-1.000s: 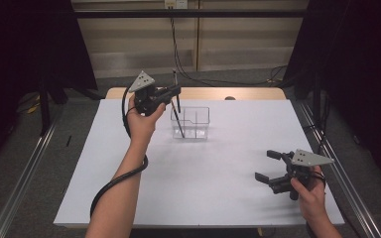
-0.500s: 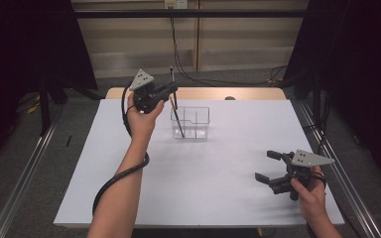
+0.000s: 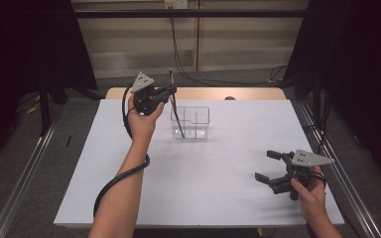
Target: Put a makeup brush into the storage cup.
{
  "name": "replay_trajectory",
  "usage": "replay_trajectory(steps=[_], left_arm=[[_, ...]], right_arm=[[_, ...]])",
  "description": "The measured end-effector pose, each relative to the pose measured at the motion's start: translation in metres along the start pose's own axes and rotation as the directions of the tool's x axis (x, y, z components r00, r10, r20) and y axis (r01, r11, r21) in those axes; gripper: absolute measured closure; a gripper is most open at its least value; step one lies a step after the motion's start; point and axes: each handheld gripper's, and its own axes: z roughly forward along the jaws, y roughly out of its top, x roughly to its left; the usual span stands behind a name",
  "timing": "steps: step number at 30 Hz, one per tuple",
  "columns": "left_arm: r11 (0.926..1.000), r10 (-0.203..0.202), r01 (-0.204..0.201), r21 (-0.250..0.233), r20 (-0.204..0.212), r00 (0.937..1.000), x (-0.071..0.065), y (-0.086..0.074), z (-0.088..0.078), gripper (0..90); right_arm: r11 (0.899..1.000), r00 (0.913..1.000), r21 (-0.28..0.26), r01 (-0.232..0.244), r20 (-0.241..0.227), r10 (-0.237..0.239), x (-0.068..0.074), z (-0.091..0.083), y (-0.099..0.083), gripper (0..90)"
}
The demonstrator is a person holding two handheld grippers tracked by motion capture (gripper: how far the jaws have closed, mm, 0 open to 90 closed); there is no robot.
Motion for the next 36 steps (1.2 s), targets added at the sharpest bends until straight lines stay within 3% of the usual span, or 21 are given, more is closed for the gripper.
replay_trajectory(steps=[36], left_arm=[[1.0000,-0.004,0.004,0.001,-0.011,0.9999,0.000,-0.017,0.005,83.5]], right_arm=[[1.000,1.0000,0.001,0.003,-0.004,-0.003,0.000,0.000,0.000,2.5]])
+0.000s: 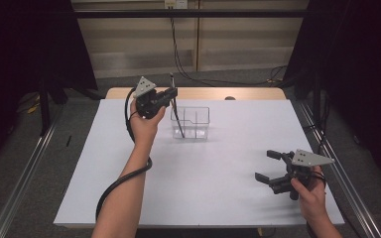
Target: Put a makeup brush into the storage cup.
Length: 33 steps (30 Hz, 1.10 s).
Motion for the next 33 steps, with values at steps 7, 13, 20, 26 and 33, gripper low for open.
replay_trajectory(steps=[7,13,20,26,33], left_arm=[[1.0000,-0.002,0.002,0.005,0.000,1.0000,0.000,-0.005,0.000,83.5],[0.9999,-0.007,0.007,0.013,-0.002,1.0000,0.001,-0.011,0.000,83.5],[0.9998,-0.001,0.001,0.019,-0.006,1.0000,0.002,-0.013,-0.001,83.4],[0.9996,0.000,0.000,0.027,-0.001,1.0000,0.001,-0.017,0.000,83.5],[0.9993,0.001,-0.001,0.037,-0.002,1.0000,0.000,-0.021,0.002,83.4]], right_arm=[[1.000,1.0000,-0.001,0.001,0.001,-0.001,0.000,0.000,0.000,2.5],[1.000,1.0000,-0.002,0.001,-0.002,-0.001,0.000,0.001,0.000,2.5],[1.000,1.0000,-0.003,-0.001,0.001,0.001,0.000,0.000,-0.001,2.5],[1.000,1.0000,-0.002,0.001,-0.001,-0.001,0.001,-0.001,-0.001,2.5],[1.000,1.0000,0.000,0.003,-0.003,-0.003,0.001,-0.001,-0.001,2.5]])
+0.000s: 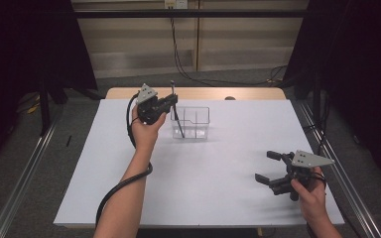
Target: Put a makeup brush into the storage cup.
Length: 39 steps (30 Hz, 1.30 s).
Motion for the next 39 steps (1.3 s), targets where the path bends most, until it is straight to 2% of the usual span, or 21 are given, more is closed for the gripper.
replay_trajectory(steps=[9,31,35,39], left_arm=[[0.9999,-0.008,0.008,0.010,-0.003,1.0000,0.0023,-0.0068,0.0012,83.4],[0.9995,-0.026,0.026,0.018,-0.001,0.9997,0.0008,-0.0107,0.0016,82.9],[0.9986,-0.054,0.054,0.004,0.015,0.9984,0.0001,-0.0095,-0.0002,74.9],[0.9983,-0.059,0.059,0.000,0.032,0.9978,0.0001,-0.0079,-0.0033,69.5]], right_arm=[[1.000,1.0000,0.000,0.002,-0.003,-0.002,0.0000,0.0003,-0.0001,2.5],[1.000,0.9998,-0.005,0.006,-0.018,-0.006,-0.0012,0.0034,0.0015,2.5],[1.000,0.9998,-0.006,0.005,-0.018,-0.005,-0.0009,0.0031,0.0013,2.5],[1.000,0.9998,-0.007,0.005,-0.017,-0.005,-0.0004,0.0027,0.0014,2.5]])
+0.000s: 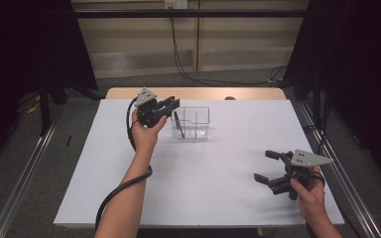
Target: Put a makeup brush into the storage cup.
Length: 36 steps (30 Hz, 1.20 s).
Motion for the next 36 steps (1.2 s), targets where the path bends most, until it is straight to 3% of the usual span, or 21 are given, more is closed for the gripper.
replay_trajectory(steps=[8,15,22,29,36], left_arm=[[0.9999,-0.014,0.014,-0.009,-0.001,0.9999,0.002,0.001,-0.008,48.3],[0.9999,-0.009,0.009,-0.009,0.004,1.0000,0.002,-0.001,-0.013,38.7],[0.9999,-0.005,0.006,-0.010,0.034,0.9994,0.001,0.000,-0.016,27.2],[0.9992,-0.035,0.036,-0.017,0.073,0.9967,-0.001,-0.004,-0.017,14.6],[0.9997,-0.011,0.013,-0.019,0.105,0.9944,-0.004,-0.009,-0.022,4.0]], right_arm=[[1.000,1.0000,0.004,0.002,-0.002,-0.002,0.001,0.001,0.000,2.5],[1.000,1.0000,0.009,0.006,-0.004,-0.006,0.002,0.002,0.001,2.5],[1.000,0.9999,0.008,0.010,-0.005,-0.010,0.003,0.002,0.001,2.5],[1.000,0.9999,0.014,0.015,-0.007,-0.015,0.003,0.003,0.002,2.5],[1.000,0.9998,0.012,0.020,-0.008,-0.020,0.005,0.003,0.003,2.5]])
